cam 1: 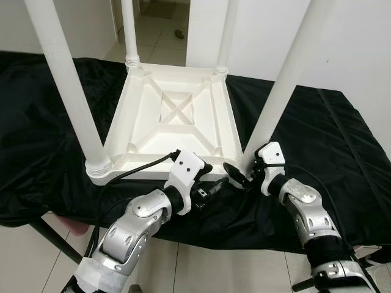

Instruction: Building children table

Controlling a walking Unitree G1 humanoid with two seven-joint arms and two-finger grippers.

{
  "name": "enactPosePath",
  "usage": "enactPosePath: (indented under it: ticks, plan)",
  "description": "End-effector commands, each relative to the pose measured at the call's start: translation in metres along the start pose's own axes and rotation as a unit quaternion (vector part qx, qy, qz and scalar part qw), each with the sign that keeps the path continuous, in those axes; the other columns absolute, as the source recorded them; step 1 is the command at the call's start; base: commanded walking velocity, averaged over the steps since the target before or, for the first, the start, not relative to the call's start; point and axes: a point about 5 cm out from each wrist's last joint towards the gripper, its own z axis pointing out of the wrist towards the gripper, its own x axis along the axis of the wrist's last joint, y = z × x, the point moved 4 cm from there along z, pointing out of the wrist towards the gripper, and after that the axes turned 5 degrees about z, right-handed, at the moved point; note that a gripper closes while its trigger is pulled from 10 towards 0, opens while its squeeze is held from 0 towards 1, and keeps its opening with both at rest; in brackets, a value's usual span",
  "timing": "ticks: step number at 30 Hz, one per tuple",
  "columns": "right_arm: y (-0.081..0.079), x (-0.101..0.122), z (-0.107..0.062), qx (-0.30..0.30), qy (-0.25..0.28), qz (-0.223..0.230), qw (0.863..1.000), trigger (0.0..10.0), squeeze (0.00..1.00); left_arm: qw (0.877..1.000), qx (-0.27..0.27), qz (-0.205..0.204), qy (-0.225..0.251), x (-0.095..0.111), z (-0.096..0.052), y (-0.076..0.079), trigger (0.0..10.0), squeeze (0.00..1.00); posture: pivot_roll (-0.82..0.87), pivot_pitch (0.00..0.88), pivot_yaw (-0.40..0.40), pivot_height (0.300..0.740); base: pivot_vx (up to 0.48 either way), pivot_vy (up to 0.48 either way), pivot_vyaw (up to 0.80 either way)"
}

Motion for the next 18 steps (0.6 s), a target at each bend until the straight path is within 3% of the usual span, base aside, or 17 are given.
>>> enactPosePath:
  ticks: [1,8,12,13,18]
  plan:
    - [-0.012,-0.018,0.001,0.036,-0.021,0.032,0.999,0.0,0.0,1.0,-0.024,0.0,-0.002,0.0,-0.002,0.005,10.0,0.0,0.05,0.0,-0.039,0.74,0.0,0.0,0.0]
    - [-0.016,-0.021,0.001,0.029,-0.009,0.053,0.998,0.0,0.0,1.0,-0.028,0.0,-0.006,-0.001,-0.003,0.007,10.0,0.0,0.05,0.0,-0.037,0.74,0.0,0.0,0.0]
    - [-0.015,-0.022,0.004,-0.017,0.0,0.058,0.998,0.0,0.0,1.0,-0.03,-0.001,-0.006,-0.002,-0.003,0.008,10.0,0.0,0.05,0.0,-0.039,0.74,0.0,0.0,0.0]
    - [-0.013,-0.022,0.009,-0.071,0.008,0.068,0.995,0.0,0.0,1.0,-0.03,-0.002,-0.007,-0.003,-0.003,0.008,10.0,0.0,0.05,0.0,-0.042,0.74,0.0,0.0,0.0]
    - [-0.012,-0.021,0.012,-0.121,0.013,0.089,0.989,0.0,0.0,1.0,-0.029,-0.002,-0.007,-0.003,-0.003,0.009,10.0,0.0,0.05,0.0,-0.048,0.74,0.0,0.0,0.0]
